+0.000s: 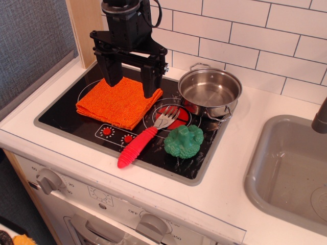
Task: Put the pot on the orange towel.
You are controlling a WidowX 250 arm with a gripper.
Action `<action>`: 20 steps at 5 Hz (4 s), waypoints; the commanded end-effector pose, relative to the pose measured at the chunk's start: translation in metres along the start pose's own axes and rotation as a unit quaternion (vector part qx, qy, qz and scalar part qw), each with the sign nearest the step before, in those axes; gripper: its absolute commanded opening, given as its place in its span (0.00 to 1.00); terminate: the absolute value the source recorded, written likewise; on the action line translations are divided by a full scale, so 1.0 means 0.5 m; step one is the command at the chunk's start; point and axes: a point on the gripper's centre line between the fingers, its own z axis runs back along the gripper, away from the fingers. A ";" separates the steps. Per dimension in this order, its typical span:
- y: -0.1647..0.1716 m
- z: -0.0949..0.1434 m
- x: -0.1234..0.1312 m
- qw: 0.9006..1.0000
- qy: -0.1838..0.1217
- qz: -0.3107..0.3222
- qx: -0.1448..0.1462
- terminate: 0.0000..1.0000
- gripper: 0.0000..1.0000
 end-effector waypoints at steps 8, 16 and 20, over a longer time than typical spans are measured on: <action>-0.050 -0.128 0.220 0.997 -0.040 0.061 -0.003 0.00 1.00; 0.073 0.087 0.114 0.980 -0.125 0.151 -0.021 0.00 0.00; 0.239 -0.068 0.024 0.978 -0.034 0.204 0.027 0.00 0.00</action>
